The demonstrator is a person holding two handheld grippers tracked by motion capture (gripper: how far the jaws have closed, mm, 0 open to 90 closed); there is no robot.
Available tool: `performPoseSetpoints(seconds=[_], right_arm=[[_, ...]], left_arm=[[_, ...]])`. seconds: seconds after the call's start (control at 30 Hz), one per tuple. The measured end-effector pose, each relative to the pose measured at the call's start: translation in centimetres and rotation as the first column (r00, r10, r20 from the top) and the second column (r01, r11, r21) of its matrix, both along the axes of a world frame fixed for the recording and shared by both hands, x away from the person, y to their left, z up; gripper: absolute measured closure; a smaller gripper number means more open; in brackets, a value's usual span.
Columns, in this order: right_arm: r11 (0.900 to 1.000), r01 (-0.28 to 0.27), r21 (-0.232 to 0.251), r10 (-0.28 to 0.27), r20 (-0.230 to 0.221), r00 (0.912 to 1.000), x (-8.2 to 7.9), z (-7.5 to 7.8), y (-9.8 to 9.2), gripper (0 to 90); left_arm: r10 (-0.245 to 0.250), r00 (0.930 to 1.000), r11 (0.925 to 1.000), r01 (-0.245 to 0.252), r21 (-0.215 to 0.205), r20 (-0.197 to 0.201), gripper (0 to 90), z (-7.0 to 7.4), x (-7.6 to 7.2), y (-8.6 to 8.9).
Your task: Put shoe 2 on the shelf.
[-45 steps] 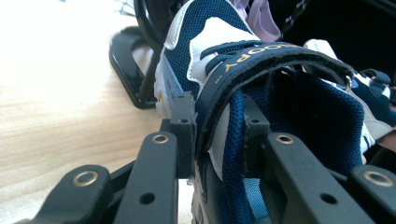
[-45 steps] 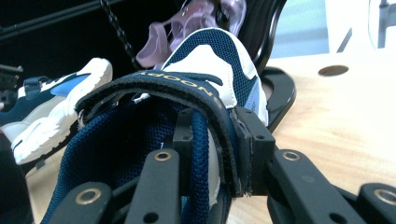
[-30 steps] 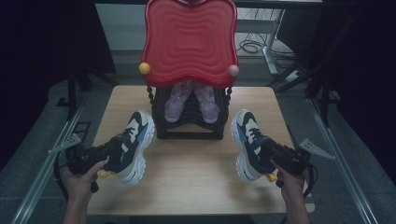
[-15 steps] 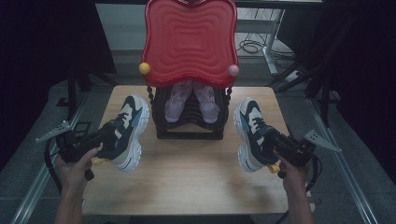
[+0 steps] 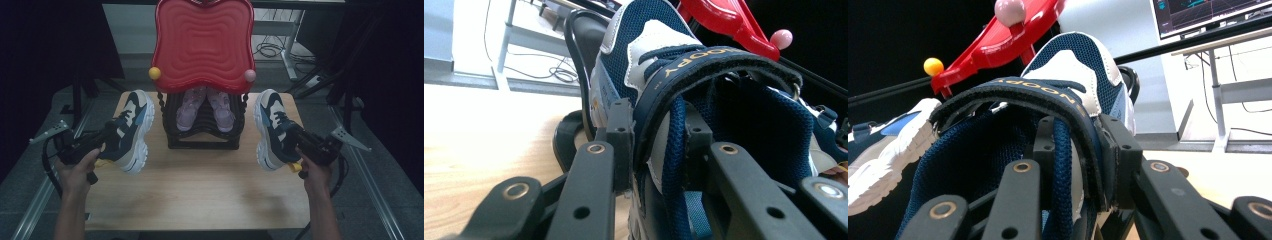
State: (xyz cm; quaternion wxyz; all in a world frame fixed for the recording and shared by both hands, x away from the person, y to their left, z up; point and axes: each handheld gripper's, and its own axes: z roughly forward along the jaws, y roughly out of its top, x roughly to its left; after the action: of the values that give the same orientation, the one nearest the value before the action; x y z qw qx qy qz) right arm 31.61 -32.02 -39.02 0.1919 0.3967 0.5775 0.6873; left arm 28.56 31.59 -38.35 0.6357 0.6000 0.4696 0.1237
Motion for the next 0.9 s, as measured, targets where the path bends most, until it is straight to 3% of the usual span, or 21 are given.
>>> performPoseSetpoints(seconds=[0.3, 0.5, 0.9], right_arm=[[1.000, 0.017, 0.011, -0.018, 0.020, 0.9997, 0.9, 1.6, -0.2, 72.2], [1.000, 0.029, 0.006, -0.029, 0.025, 0.9993, 1.5, 2.6, -0.4, 72.2], [0.999, 0.040, 0.008, -0.040, 0.048, 0.9980, 2.4, 4.3, -0.5, 72.2]], left_arm=[[0.011, 0.9999, 0.9999, -0.011, 0.002, 0.008, 72.7, 0.8, 1.0, 0.2], [0.010, 0.9996, 0.9998, -0.010, -0.019, 0.025, 72.8, 1.8, 1.9, 0.5], [0.038, 0.9986, 0.9992, -0.037, -0.015, 0.036, 72.8, 3.0, 2.2, 1.2]])
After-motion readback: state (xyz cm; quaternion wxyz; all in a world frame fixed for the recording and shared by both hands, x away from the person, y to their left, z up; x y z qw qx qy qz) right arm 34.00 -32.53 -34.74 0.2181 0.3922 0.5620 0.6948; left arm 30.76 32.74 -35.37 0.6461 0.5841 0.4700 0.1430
